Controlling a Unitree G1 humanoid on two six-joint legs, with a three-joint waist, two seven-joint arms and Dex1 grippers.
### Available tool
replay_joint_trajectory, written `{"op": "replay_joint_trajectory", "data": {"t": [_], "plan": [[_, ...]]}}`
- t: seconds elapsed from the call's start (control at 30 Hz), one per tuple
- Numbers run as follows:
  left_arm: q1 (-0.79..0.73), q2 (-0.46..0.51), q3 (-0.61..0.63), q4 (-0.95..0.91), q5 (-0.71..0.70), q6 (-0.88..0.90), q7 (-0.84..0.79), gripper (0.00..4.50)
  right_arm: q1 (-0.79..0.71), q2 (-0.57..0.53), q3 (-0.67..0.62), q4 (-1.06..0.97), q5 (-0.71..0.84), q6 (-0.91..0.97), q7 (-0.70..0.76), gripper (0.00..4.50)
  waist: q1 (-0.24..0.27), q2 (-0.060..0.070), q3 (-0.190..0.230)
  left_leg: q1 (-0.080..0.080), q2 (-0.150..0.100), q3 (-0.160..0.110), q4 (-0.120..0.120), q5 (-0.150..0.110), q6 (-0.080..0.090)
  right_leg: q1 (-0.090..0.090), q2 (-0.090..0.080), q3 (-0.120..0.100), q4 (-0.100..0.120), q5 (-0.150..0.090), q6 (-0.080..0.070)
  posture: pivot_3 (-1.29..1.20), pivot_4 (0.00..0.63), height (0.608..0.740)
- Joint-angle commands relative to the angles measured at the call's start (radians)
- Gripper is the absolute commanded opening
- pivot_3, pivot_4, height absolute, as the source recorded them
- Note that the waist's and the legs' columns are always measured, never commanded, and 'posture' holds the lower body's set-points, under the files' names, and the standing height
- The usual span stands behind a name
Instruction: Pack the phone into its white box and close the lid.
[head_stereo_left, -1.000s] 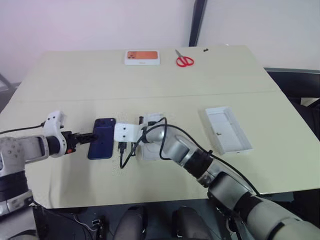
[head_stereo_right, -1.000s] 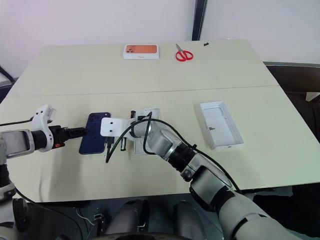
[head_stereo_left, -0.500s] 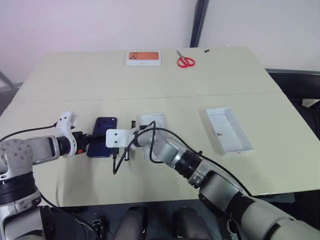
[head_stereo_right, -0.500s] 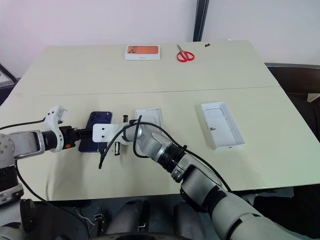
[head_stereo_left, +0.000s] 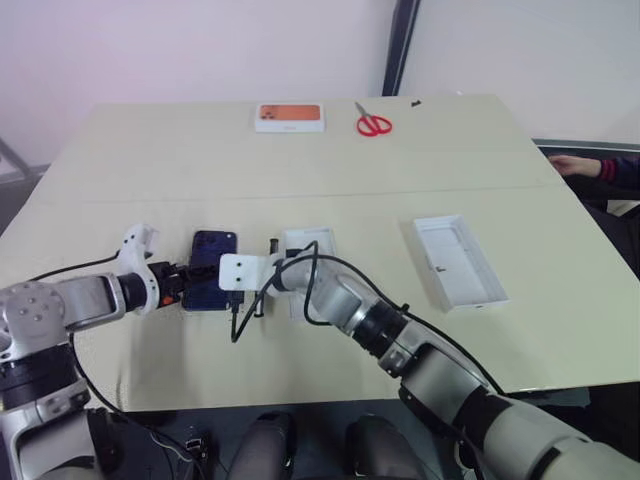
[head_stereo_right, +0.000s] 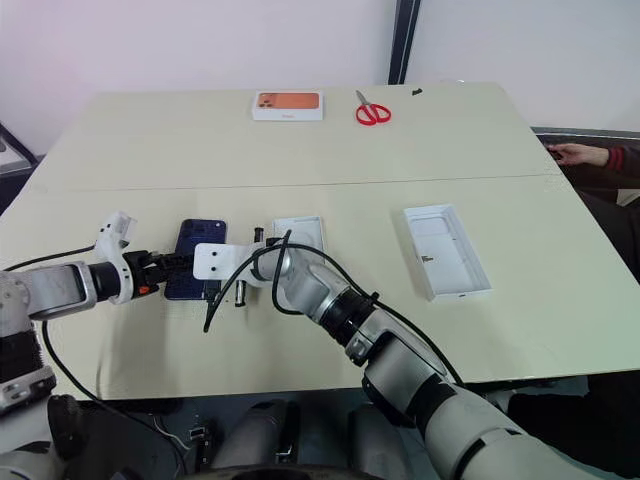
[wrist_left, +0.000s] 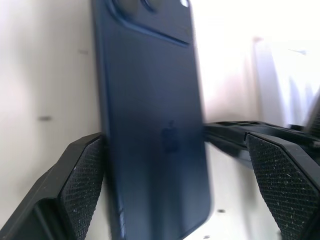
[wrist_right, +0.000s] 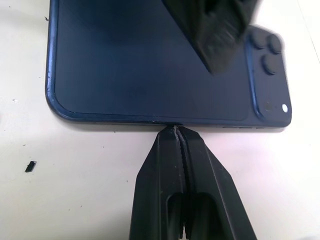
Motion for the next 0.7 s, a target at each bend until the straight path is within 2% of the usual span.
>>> {"op": "replay_joint_trajectory", "data": {"t": [0.03, 0.23, 0.43, 0.7], "plan": [[0.005, -0.029, -0.057, 0.002, -0.085, 0.03, 0.008, 4.5, 0.005, 0.022, 0.005, -0.021, -0.004, -0.017, 0.005, 0.06, -0.002, 0.0, 0.0, 0.0, 0.0, 0.0, 0.0, 0.0, 0.0, 0.0, 0.0, 0.0, 0.0, 0.0, 0.0, 0.0, 0.15, 0.74], [0.002, -0.038, -0.047, -0.001, -0.124, 0.03, 0.064, 4.5, 0.007, 0.027, 0.005, -0.015, -0.009, -0.023, 0.007, 0.06, -0.007, 0.0, 0.0, 0.0, 0.0, 0.0, 0.0, 0.0, 0.0, 0.0, 0.0, 0.0, 0.0, 0.0, 0.0, 0.0, 0.15, 0.74], [-0.038, -0.039, 0.045, 0.047, -0.027, 0.0, 0.112, 4.5, 0.009, 0.02, 0.006, -0.019, -0.014, -0.029, 0.012, 0.06, -0.009, 0.0, 0.0, 0.0, 0.0, 0.0, -0.001, 0.0, 0.0, -0.001, 0.0, 0.0, 0.0, 0.0, 0.0, 0.0, 0.15, 0.74], [-0.06, -0.089, 0.084, 0.05, 0.029, -0.021, 0.129, 4.5, 0.022, 0.014, 0.008, -0.037, -0.023, -0.026, 0.015, 0.06, -0.01, 0.0, 0.0, 0.0, 0.0, 0.0, -0.001, 0.001, -0.001, -0.001, 0.001, 0.0, 0.0, 0.0, 0.0, 0.0, 0.15, 0.74]]}}
